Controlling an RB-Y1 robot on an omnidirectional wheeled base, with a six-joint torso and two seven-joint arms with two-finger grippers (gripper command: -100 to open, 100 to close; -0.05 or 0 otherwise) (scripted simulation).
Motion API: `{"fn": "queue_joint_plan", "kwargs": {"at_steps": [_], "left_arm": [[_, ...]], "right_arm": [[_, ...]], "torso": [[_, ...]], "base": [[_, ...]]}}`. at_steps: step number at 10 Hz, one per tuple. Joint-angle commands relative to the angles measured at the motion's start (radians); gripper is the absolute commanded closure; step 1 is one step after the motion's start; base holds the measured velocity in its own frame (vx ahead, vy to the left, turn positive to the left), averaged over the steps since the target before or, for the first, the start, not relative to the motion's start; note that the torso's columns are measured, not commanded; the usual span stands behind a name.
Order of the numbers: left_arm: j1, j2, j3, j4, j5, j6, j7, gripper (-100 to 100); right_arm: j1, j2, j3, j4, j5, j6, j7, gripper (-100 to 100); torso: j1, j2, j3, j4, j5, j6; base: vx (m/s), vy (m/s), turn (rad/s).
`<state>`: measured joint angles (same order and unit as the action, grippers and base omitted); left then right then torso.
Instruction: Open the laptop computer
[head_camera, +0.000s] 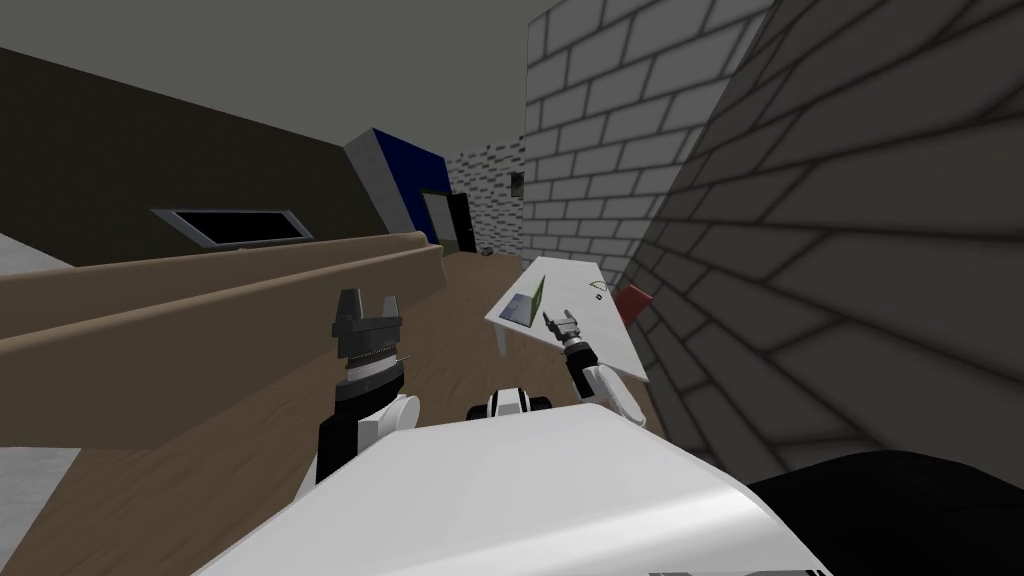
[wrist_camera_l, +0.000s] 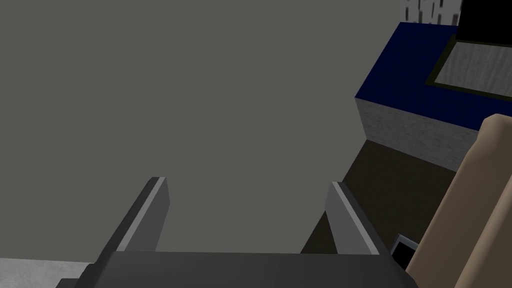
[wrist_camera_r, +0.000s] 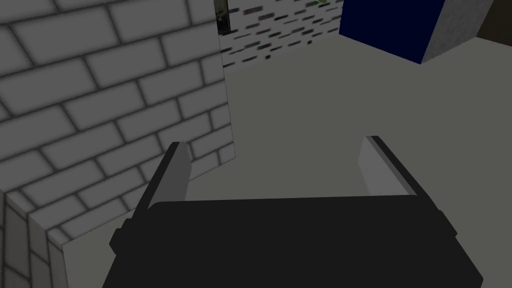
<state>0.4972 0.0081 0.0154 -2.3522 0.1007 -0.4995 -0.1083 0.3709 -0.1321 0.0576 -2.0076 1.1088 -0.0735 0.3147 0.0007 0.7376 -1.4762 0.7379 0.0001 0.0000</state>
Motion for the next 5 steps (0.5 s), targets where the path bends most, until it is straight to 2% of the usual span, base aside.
{"fn": "queue_joint_plan", "kwargs": {"at_steps": [1, 2, 3, 4, 5], "left_arm": [[0.0, 0.0, 0.0, 0.0, 0.0, 0.0, 0.0, 0], [0.0, 0.0, 0.0, 0.0, 0.0, 0.0, 0.0, 0], [0.0, 0.0, 0.0, 0.0, 0.0, 0.0, 0.0, 0], [0.0, 0.0, 0.0, 0.0, 0.0, 0.0, 0.0, 0], [0.0, 0.0, 0.0, 0.0, 0.0, 0.0, 0.0, 0]], "right_arm": [[-0.018, -0.011, 0.013, 0.03, 0.077, 0.055, 0.022, -100], [-0.018, -0.011, 0.013, 0.03, 0.101, 0.055, 0.022, -100], [-0.03, -0.011, 0.021, 0.052, 0.134, 0.086, 0.037, -100], [-0.03, -0.011, 0.021, 0.052, 0.155, 0.086, 0.037, -100], [-0.041, -0.012, 0.03, 0.076, 0.19, 0.116, 0.051, -100]], "torso": [[-0.001, 0.001, 0.0, 0.0, 0.0, 0.0], [-0.001, 0.0, 0.0, 0.0, 0.0, 0.0], [-0.002, 0.001, 0.0, 0.0, 0.0, 0.0], [-0.001, 0.0, 0.0, 0.0, 0.0, 0.0], [-0.001, 0.001, 0.0, 0.0, 0.0, 0.0]], "base": [[0.052, 0.068, -0.023], [0.047, 0.049, -0.014], [0.049, 0.047, -0.021], [0.046, 0.042, -0.013], [0.043, 0.049, -0.018]]}}
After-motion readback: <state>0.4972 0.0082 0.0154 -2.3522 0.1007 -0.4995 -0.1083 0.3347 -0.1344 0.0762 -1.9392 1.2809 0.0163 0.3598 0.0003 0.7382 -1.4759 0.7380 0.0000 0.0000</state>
